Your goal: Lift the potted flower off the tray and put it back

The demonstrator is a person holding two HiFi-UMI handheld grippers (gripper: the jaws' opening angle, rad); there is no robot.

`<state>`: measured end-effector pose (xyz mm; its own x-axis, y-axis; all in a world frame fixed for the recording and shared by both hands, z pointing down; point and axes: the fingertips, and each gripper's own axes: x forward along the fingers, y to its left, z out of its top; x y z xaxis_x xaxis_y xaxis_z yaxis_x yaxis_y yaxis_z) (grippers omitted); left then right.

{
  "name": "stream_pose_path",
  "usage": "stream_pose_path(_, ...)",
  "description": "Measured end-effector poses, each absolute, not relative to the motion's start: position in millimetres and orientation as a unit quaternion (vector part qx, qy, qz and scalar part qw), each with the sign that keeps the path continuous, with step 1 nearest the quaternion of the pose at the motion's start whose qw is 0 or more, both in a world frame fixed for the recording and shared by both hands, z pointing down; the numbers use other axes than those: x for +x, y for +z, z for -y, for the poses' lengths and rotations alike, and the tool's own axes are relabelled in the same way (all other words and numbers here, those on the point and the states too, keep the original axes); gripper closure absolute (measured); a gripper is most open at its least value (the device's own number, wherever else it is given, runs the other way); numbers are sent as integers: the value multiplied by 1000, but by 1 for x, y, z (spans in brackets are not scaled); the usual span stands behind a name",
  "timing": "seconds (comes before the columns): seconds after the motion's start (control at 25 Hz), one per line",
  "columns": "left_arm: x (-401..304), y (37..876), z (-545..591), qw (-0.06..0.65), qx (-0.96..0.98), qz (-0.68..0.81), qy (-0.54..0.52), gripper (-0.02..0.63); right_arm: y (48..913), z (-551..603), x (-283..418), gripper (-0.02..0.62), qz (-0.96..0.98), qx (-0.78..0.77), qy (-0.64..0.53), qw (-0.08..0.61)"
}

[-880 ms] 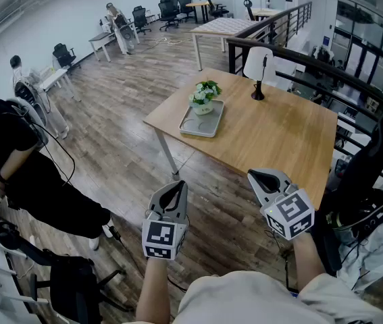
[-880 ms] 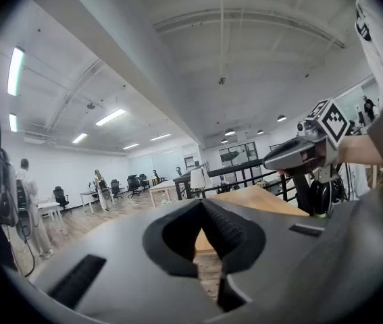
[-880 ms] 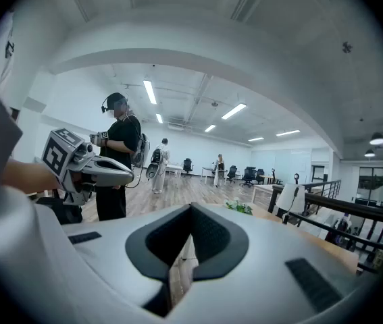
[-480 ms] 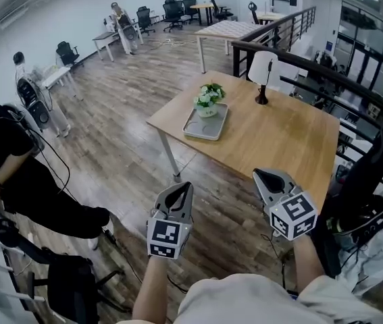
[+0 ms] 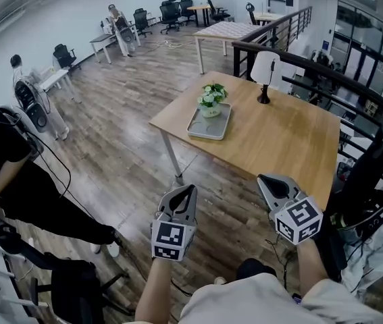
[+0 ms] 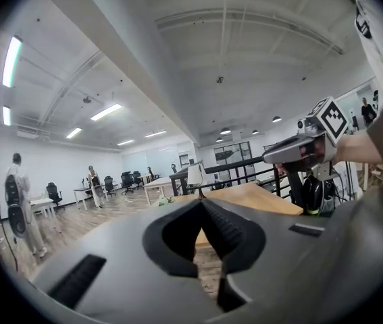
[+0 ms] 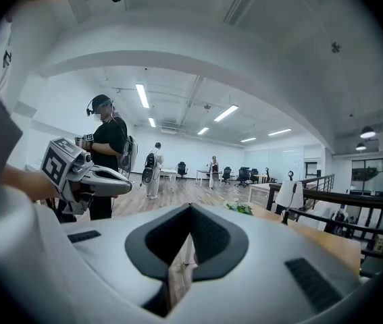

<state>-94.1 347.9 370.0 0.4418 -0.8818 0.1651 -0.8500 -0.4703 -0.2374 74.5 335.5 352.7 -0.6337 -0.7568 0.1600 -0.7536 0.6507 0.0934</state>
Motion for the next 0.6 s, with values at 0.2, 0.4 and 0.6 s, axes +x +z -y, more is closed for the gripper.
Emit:
stream_pose_path(0.2, -108, 366, -332, 53, -849, -510, -129, 592, 340, -326, 69, 597, 901, 428, -2, 72)
stream_pose_path(0.4, -108, 372, -300, 44, -850, -510, -124, 592, 341, -294, 70, 594, 896, 439, -3, 64)
stream_pose_path(0.6, -110, 377, -237, 54, -848, -513, -125, 592, 355, -229, 70, 594, 896, 439, 2, 58)
